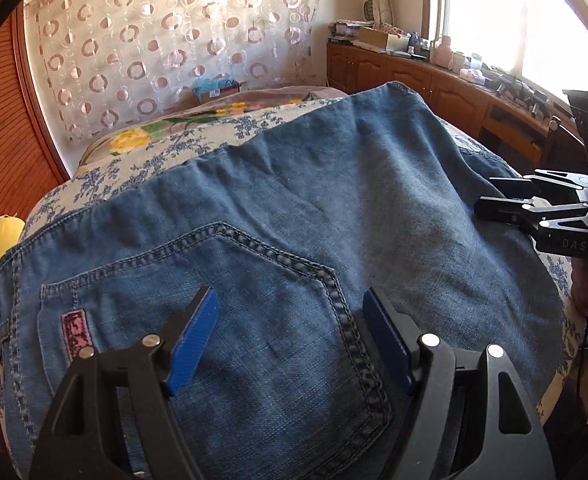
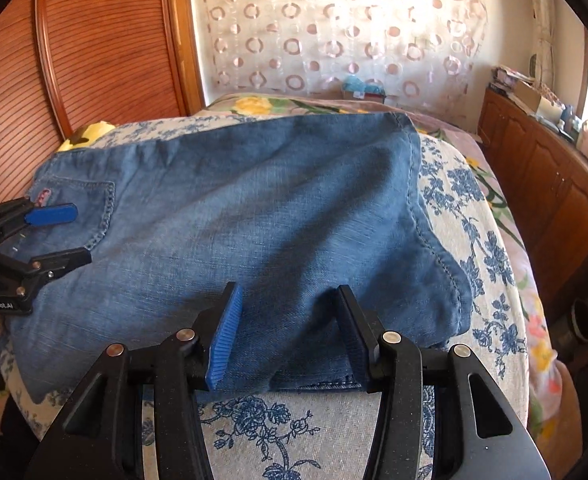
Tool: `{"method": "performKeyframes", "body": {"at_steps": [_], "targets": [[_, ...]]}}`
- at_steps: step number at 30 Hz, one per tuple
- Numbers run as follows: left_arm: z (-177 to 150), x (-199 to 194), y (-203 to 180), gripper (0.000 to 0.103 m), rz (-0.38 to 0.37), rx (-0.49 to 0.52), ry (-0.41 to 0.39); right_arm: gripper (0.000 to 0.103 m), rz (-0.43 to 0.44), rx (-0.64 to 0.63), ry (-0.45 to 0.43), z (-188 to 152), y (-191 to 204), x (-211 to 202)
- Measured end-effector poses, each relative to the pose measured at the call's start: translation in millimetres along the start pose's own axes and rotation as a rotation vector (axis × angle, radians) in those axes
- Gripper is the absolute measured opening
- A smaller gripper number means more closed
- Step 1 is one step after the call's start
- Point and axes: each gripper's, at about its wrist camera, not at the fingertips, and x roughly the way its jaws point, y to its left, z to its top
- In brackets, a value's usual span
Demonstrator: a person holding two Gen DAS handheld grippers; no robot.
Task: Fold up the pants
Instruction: 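Move the right tool to the jeans leg edge and close on it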
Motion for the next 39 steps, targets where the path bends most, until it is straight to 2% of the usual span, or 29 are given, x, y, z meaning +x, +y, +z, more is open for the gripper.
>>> {"method": "performKeyframes", "body": {"at_steps": [4,10,15,20,23,26,32,39], "targets": [[-2,10,-2,0.076,0.01,-0.001,0.055,0.049,0.008,0.019,0.021,-1,-3,5],[-5,9,-2,0.076,0.004,-0.006,0.054,0.049,-0.004,0.019,0.031,0,-2,6],[-3,10,0,0.077,0.004,-0.012,0.058,0.048,-0.045,0.024,-0.003,-4,-4,-7],[-3,9,-2,0.077,0.007,-0.01,0.058,0.049,-0.073,0.106,-0.037,-17,-33,-31],[-3,9,-3,0.077,0.012,-0.006,0.056,0.05,-0.108,0.14,-0.015,-21,-53,-33],[-4,7,-4,0.077,0.022,-0.007,0.053,0.05,-0.086,0.191,-0.002,-23,-70,-33],[-7,-14,-8,0.077,0.033,-0.05,0.0,0.05,-0.048,0.247,0.0,-18,-82,-33],[-13,-41,-15,0.077,0.013,-0.078,-0.058,0.048,-0.049,0.306,0.039,-14,-93,-23]]}}
